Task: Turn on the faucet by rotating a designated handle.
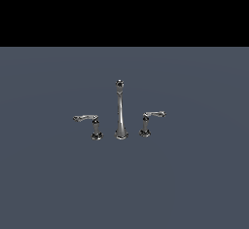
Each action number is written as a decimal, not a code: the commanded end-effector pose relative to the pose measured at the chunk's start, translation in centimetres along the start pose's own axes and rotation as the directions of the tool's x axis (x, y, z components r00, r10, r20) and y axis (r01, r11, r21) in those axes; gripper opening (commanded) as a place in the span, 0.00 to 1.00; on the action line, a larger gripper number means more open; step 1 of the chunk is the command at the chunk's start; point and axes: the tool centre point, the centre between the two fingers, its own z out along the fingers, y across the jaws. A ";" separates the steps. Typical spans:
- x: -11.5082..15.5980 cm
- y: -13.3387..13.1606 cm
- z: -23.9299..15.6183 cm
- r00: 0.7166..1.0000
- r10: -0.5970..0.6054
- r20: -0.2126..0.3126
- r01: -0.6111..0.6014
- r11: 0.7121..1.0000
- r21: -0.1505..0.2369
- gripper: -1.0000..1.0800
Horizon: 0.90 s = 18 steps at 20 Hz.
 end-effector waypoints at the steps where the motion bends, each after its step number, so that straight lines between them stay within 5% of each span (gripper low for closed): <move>1: 0.0 0.0 0.0 1.000 0.000 0.000 0.000 1.000 0.000 0.00; 18: 3.6 -1.0 5.4 0.981 0.195 0.001 -0.195 0.981 0.001 0.00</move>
